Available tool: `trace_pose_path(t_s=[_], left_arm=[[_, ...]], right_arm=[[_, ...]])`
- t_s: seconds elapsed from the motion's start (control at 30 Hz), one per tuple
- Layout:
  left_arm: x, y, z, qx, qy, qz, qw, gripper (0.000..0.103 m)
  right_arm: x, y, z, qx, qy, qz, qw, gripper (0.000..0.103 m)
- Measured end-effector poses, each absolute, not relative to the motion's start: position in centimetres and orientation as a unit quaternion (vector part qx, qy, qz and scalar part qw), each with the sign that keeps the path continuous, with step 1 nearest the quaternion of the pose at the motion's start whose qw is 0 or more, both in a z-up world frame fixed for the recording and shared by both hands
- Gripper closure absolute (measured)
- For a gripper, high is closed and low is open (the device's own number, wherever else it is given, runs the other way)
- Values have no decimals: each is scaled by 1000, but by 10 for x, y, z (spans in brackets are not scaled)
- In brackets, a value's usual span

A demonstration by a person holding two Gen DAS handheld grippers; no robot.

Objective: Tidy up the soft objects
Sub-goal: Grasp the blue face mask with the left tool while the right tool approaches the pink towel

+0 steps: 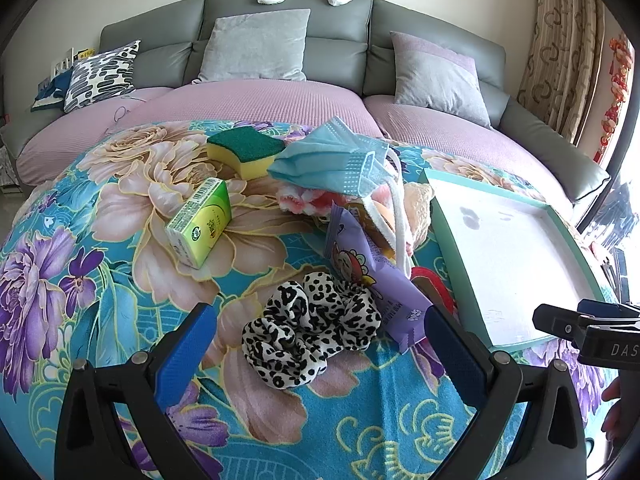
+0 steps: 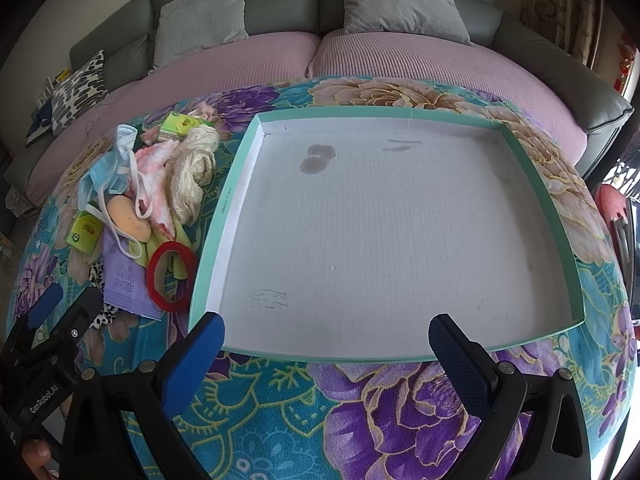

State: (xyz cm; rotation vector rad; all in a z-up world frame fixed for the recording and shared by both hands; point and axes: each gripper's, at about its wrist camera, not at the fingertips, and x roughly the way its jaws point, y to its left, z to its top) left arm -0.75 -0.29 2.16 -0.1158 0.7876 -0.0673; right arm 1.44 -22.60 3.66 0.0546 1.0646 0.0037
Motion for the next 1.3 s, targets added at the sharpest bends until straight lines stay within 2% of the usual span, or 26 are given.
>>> trace_pose_path(t_s=[0.23, 0.4, 0.63, 0.87, 0.93, 1.0, 1.03, 1.13, 1.2, 1.23, 1.3], left_arm=[[-8, 0, 26, -64, 384, -41, 920, 0], [-4, 9, 50, -72, 376, -47, 923, 0], [38, 11, 82, -48, 387, -12, 921, 0], [79, 2, 80, -99, 414, 10, 905, 2], [82, 1, 78, -113, 419, 22, 901, 9], [85, 1, 73, -131, 423, 28, 896, 23], [85, 1, 71, -138, 426, 30, 894, 26], [87, -2, 65, -153, 431, 31, 889, 42], [87, -2, 62, -165, 434, 31, 885, 60], [87, -1, 59, -174, 433, 28, 884, 65], [85, 2, 56, -188, 429, 22, 883, 81]], right_arm=[[14, -227, 38, 25, 506, 0, 862, 0], [12, -231, 52, 28, 486, -4, 873, 0], [25, -235, 79, 45, 459, -14, 887, 0], [46, -214, 95, 30, 443, 4, 896, 0], [51, -209, 98, 29, 440, 9, 898, 0], [57, -205, 98, 32, 437, 13, 899, 0], [60, -204, 98, 32, 437, 15, 899, 0], [67, -199, 95, 36, 438, 17, 898, 0], [72, -196, 92, 41, 437, 21, 898, 1], [72, -195, 92, 43, 435, 24, 899, 1], [74, -190, 89, 41, 432, 30, 900, 3]])
